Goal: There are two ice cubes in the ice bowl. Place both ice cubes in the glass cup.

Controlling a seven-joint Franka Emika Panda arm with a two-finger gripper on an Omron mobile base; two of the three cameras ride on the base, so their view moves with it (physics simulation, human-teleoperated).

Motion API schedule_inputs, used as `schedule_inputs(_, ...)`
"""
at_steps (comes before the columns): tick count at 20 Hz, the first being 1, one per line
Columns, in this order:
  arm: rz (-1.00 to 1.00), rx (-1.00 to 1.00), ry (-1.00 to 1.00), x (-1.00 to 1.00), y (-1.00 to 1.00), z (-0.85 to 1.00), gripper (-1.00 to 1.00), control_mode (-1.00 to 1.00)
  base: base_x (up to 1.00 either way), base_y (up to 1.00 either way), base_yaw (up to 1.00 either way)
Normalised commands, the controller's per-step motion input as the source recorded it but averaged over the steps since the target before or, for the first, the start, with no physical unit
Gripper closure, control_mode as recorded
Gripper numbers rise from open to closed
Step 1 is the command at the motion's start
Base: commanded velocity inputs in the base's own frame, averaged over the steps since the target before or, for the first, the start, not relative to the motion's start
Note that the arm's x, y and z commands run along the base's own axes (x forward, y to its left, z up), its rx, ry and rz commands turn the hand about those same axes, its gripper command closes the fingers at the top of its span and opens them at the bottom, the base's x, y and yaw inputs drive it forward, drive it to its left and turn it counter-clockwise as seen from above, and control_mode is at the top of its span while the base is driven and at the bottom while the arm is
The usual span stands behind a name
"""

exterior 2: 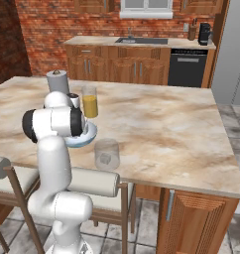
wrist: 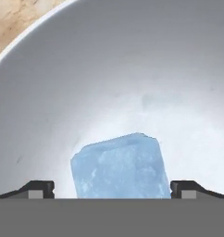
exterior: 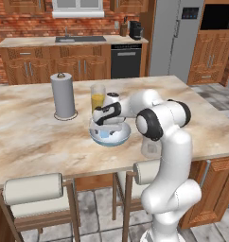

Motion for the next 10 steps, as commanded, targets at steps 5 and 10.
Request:
schedule_inputs(5, 0.0, -0.01, 0.0, 0.0, 0.01, 0.02, 1.0, -1.0, 0.0, 0.0, 0.0)
schedule_inputs(10, 0.0, 0.0, -0.01, -0.03, -0.01, 0.58, 1.0, -1.0, 0.0, 0.0, 0.0)
